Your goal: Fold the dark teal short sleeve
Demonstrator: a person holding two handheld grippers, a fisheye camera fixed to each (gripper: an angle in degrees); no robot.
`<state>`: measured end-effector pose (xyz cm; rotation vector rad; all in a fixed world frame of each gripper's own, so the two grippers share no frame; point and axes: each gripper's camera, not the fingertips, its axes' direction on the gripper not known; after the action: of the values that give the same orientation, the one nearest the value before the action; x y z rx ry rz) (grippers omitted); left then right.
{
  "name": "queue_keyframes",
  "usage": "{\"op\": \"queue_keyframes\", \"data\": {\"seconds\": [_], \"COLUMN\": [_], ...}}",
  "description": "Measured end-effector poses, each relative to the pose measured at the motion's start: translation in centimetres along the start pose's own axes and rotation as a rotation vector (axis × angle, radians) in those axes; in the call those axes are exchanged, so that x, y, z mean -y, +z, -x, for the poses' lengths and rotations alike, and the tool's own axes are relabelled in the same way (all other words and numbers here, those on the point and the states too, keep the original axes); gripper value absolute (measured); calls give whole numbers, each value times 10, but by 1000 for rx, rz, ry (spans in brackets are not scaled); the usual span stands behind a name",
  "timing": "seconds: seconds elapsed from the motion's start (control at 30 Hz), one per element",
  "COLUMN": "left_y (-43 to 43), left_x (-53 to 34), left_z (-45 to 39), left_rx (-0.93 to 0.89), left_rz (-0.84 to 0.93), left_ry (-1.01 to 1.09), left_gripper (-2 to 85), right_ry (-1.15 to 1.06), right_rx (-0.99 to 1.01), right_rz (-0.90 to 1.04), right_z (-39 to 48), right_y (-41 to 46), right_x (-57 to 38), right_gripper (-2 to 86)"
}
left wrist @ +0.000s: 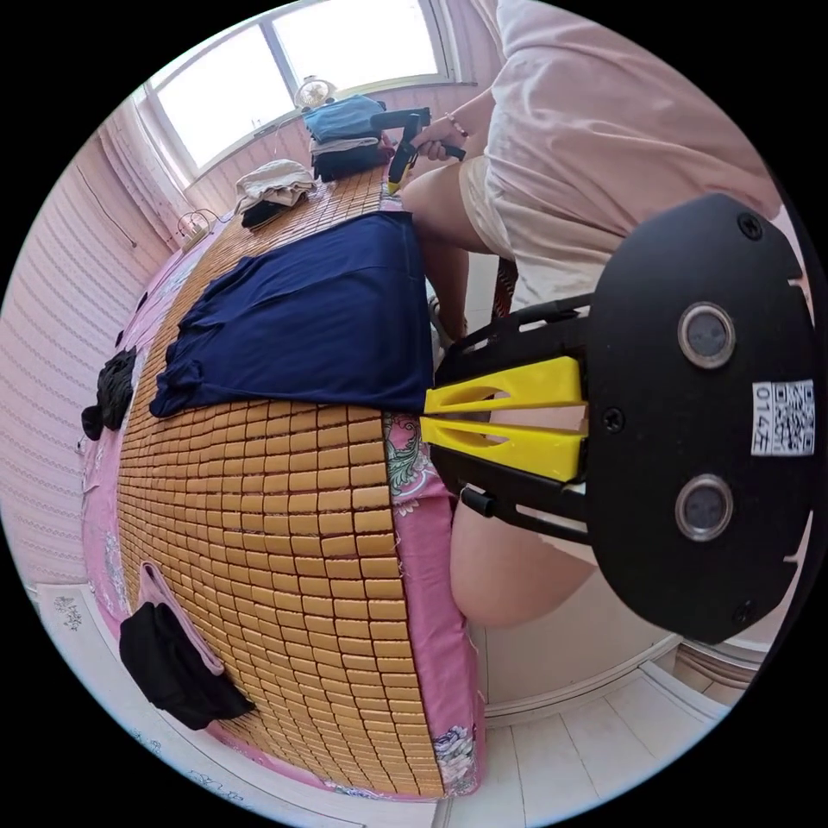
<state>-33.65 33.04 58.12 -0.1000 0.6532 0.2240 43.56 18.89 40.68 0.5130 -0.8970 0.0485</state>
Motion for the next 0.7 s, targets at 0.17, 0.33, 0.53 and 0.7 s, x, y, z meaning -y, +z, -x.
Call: {"op": "queue_keyframes", "data": {"seconds": [0.17, 0.33, 0.53, 0.7], "left_y": [-17, -27, -33, -30], "left_x": [-11, -18, -23, -19], "left_z": [-6, -25, -51, -53], "left_rx": [-5, -26, 6, -17], "left_rz": [-107, -183, -209, -225], "left_ry": [37, 132, 260, 287], "left_gripper": [-9, -1, 11, 23], "right_ry": [-53, -102, -168, -221], "right_rx": [34, 57, 177, 204], "right_rz": [-78, -194, -284, -242], "right_z": [3, 4, 10, 25], "right_y": [-9, -24, -29, -2], "right_x": [-5, -13, -9, 9], "right_gripper": [1, 0, -1, 0]}}
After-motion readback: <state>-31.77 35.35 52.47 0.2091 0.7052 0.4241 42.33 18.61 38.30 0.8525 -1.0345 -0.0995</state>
